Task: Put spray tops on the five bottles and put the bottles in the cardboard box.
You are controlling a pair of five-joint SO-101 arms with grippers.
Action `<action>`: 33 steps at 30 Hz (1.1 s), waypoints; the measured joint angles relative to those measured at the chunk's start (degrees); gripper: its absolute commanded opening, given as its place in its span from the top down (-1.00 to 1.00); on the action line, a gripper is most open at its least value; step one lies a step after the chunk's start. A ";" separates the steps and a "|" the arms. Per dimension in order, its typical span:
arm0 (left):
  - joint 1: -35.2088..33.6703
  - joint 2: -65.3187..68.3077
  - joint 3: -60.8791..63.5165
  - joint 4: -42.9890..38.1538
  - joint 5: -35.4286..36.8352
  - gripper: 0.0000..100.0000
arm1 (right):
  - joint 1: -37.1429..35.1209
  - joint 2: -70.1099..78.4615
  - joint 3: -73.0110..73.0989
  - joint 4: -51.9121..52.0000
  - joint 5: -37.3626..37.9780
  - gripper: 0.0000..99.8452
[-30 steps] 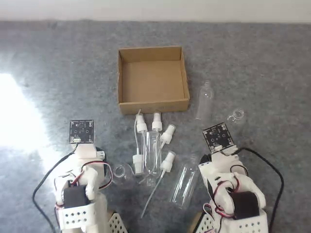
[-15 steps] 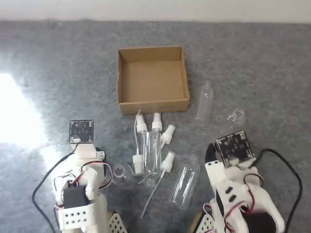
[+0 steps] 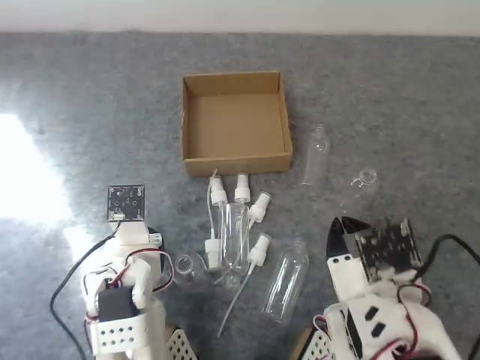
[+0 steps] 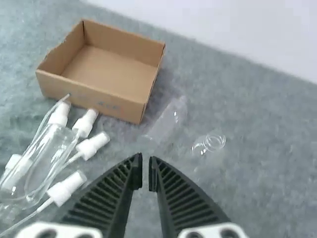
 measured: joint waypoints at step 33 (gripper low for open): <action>0.00 0.00 0.00 0.00 0.00 0.91 | 13.71 23.82 -3.43 -0.44 7.91 0.39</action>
